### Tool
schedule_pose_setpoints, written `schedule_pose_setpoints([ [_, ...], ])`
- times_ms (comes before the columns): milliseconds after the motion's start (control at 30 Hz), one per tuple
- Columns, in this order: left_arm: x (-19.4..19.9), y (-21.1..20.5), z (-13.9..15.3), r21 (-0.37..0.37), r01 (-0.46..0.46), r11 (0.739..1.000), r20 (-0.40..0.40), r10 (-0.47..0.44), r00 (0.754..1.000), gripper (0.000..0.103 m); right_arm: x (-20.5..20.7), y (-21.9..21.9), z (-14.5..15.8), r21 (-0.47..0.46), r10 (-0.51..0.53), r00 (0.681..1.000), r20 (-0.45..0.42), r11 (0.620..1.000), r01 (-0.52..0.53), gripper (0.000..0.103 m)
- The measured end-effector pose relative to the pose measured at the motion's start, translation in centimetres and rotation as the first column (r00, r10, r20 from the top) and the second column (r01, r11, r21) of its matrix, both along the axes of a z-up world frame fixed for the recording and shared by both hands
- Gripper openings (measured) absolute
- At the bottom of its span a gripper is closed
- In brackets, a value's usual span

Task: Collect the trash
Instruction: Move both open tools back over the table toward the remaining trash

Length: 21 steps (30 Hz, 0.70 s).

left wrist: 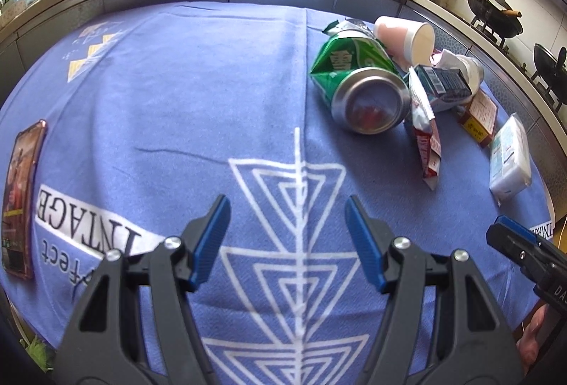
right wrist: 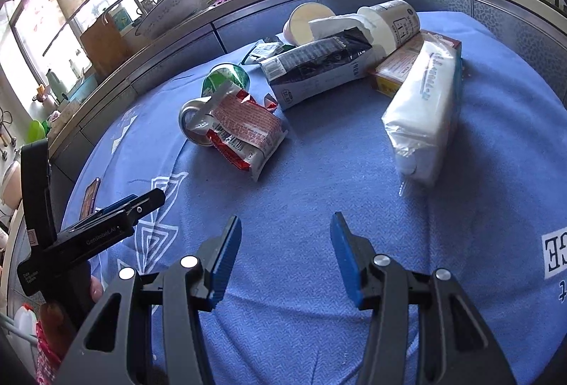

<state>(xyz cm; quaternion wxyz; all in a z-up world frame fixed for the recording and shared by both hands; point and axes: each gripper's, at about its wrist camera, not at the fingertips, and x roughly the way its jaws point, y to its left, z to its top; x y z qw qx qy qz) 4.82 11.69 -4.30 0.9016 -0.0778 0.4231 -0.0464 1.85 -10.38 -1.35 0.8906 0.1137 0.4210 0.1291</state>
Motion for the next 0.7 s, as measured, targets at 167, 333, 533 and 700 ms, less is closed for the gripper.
schedule_pose_setpoints([
  [167,0.0,-0.3,0.2,-0.007,0.015,1.000,0.006,-0.015,1.000,0.064,0.0,-0.1,-0.1,0.004,-0.008,1.000,-0.002,1.000,0.008,0.052],
  [333,0.0,-0.8,0.2,-0.020,0.033,0.999,0.000,-0.033,0.999,0.064,0.0,-0.5,-0.2,0.008,-0.016,1.000,-0.005,1.000,0.016,0.052],
  [533,0.1,-1.3,0.3,-0.030,0.047,0.998,-0.005,-0.047,0.999,0.065,-0.2,-1.2,-0.2,0.016,-0.034,0.999,-0.004,0.999,0.034,0.052],
  [700,0.1,-1.9,0.8,-0.040,0.065,0.997,0.006,-0.065,0.998,0.069,-0.4,-2.3,0.2,0.026,-0.062,0.998,0.010,0.998,0.062,0.052],
])
